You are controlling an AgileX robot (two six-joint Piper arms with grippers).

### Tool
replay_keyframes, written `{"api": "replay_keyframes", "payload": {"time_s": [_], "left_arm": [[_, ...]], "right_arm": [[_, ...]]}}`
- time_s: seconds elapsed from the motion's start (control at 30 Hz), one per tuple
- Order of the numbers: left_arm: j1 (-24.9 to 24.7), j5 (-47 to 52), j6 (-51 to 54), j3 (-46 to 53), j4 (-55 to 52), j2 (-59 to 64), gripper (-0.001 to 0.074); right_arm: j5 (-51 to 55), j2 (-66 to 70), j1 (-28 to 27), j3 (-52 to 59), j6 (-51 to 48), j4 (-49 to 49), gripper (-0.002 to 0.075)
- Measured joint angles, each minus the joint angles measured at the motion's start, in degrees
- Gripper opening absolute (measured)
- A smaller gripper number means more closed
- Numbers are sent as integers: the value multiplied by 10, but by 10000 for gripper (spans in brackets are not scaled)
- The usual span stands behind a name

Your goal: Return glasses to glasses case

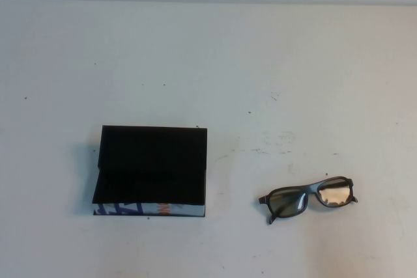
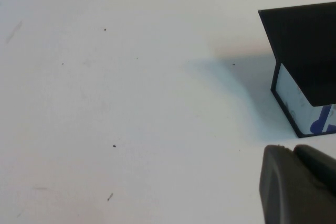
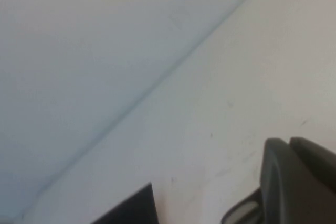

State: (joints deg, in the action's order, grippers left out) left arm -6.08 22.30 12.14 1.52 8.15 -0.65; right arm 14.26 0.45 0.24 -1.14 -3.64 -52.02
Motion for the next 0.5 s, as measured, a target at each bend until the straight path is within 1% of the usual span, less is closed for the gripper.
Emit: {"api": "replay_keyframes", "payload": {"time_s": [0.07,0.17,0.27,0.37,0.5], "left_arm": [[0,0,0,0,0,0,-4],[0,0,0,0,0,0,-4],[0,0,0,0,0,0,-4],[0,0,0,0,0,0,-4],[0,0,0,0,0,0,-4]], "right_arm": [[54,34,0,-36,0,25,-11],[148,117,0,-106,-1,90,-11],[248,201,0,-178,-27,146,-11],[322,274,0,-226,-77,157,-11],[373,349,0,-268,-139,162,-11]]}}
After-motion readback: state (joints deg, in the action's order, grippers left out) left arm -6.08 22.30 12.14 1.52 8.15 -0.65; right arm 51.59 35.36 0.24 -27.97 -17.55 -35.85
